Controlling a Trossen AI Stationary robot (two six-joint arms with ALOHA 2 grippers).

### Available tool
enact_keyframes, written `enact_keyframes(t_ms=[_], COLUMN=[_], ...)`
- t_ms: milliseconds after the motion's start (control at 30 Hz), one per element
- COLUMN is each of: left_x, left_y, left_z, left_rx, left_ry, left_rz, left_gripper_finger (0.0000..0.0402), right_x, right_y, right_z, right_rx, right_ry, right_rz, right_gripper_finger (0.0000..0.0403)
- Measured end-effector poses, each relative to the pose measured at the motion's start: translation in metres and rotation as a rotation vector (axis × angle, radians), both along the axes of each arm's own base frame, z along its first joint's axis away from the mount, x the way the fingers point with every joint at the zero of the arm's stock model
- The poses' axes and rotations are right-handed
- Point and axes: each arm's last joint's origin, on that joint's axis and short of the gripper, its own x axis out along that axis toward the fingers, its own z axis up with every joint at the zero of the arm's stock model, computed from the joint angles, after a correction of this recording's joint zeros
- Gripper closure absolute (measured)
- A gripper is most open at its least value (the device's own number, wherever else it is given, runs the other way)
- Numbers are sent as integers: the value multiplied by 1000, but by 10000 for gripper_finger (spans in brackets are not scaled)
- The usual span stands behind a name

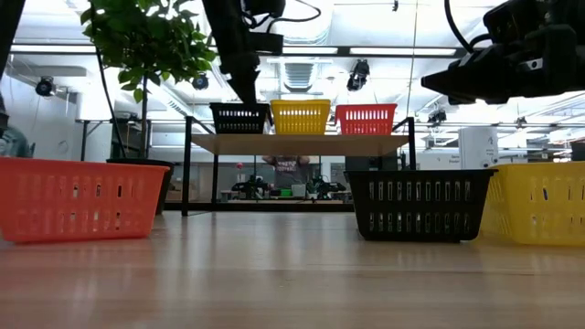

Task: Stack baskets on shelf by color
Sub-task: Stack the left black bin on top of the other black bin on the shelf, then adjust the yellow bins on the shelf

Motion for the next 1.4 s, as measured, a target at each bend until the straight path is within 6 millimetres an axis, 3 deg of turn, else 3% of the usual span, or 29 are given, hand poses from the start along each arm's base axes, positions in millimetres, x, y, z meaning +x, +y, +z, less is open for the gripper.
enact_keyframes(t_ms=[300,433,567,833,967,1067,1200,1400], left_x=[-6,-13,-19,-22,-28,-33,-40,-51], left_y=[-13,-35,-73,-164,-190,-191,-176,-158], left_z=[6,16,18,-23,-55,-74,-92,-79], left_rx=[-28,-53,-91,-114,-64,-29,81,249], left_ry=[-1,-45,-149,-528,-700,-814,-863,-860], left_rz=[11,-15,-100,-457,-610,-632,-487,-406], left_gripper_finger=[394,394,394,394,394,394,394,394], right_x=[0,0,0,0,0,0,5,26], right_y=[0,0,0,0,0,0,1,4], right_z=[0,-1,-2,-3,-5,-6,1,28], right_rx=[2,22,61,139,210,249,267,201], right_ry=[3,11,17,35,51,59,43,12], right_rz=[0,-2,-4,-11,-10,-14,-22,-13], right_gripper_finger=[371,371,371,371,371,371,371,371])
